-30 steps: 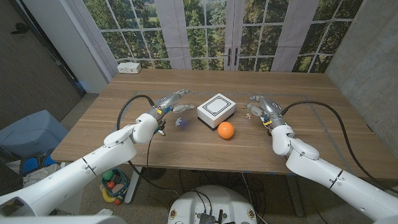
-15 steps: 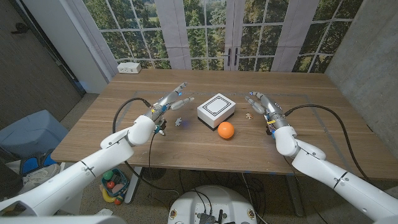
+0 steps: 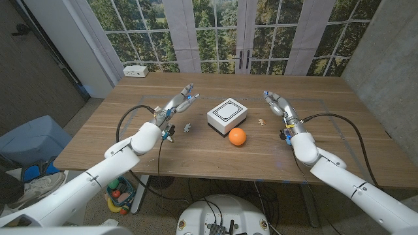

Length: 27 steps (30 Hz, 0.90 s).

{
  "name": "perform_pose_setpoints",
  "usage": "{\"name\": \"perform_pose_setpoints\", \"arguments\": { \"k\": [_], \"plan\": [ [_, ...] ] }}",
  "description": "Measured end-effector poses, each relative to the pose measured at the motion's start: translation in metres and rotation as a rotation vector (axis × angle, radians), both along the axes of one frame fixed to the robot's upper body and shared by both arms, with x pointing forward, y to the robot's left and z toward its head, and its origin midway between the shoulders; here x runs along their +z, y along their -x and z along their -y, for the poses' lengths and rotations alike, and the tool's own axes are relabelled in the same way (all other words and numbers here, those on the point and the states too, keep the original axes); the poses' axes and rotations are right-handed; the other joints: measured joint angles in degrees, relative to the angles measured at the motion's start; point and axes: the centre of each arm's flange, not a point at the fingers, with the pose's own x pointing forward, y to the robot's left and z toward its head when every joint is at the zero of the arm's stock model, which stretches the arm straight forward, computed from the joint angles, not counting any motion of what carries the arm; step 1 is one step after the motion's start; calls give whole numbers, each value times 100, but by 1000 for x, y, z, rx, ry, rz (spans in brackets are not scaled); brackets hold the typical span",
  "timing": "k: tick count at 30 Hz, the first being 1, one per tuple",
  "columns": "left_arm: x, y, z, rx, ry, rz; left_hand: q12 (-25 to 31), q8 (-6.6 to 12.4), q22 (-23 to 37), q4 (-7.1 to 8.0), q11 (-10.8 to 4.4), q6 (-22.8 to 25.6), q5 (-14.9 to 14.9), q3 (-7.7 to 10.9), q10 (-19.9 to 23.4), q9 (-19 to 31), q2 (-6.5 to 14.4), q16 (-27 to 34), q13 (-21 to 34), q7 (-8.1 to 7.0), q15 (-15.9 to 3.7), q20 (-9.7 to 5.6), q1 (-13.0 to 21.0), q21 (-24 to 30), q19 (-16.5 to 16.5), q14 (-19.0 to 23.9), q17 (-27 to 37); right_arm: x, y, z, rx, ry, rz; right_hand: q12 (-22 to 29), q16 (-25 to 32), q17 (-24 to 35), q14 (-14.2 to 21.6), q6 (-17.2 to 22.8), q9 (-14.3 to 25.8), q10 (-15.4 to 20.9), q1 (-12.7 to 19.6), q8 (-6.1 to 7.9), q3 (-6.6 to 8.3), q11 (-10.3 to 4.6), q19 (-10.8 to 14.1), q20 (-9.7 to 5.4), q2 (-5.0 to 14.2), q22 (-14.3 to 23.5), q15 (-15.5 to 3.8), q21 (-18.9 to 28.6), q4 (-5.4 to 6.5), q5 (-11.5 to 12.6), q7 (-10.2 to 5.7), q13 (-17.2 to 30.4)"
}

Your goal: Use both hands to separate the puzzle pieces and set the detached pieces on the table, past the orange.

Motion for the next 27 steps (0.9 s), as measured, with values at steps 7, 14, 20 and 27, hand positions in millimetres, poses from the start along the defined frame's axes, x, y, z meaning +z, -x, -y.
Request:
{"name": "perform_pose_setpoints", "arguments": {
  "k": [7, 14, 20, 27],
  "plan": [
    [0, 0, 1, -82, 102, -10, 38, 0, 0, 7, -18, 118, 69, 183, 129, 0, -30, 0, 0, -6, 7, -9, -75, 0, 72, 128, 0, 2, -3, 8, 68, -74, -6, 0, 0, -33, 0, 21, 0, 0, -55, 0, 55, 0, 0, 0, -7, 1, 0, 0, 54, 24, 21, -50],
    [-2, -2, 2, -141, 198, -14, 39, 0, -16, -24, -21, 288, 107, 328, 306, 1, -47, 0, 1, -38, 8, -18, -152, 0, 187, 253, -27, 7, -3, 12, 152, -142, -9, 0, -23, -68, 0, 21, 1, 22, -143, 0, 103, 22, 3, 3, -7, 1, 0, -22, 102, 24, 20, -97],
    [-4, -2, 2, -196, 287, -16, 39, 0, -16, -41, -21, 387, 152, 434, 369, 1, -52, 0, -28, 18, 14, -1, -157, 0, 267, 341, -27, 11, -3, 18, 208, -208, 3, 0, -23, -95, 45, 105, 1, 46, -173, 22, 134, 46, 56, -11, 7, 1, 0, -22, 133, 24, 40, -141],
    [-10, 0, -3, -233, 379, -25, 39, 19, -15, -64, -21, 431, 152, 504, 430, 1, -51, 0, -28, 42, 14, -22, -205, 0, 289, 403, -26, 16, -6, 38, 211, -309, 45, 0, -23, -137, 86, 138, 1, 85, -256, 32, 174, 41, 97, 30, 15, -27, 21, -22, 174, 24, 67, -185]
  ]
}}
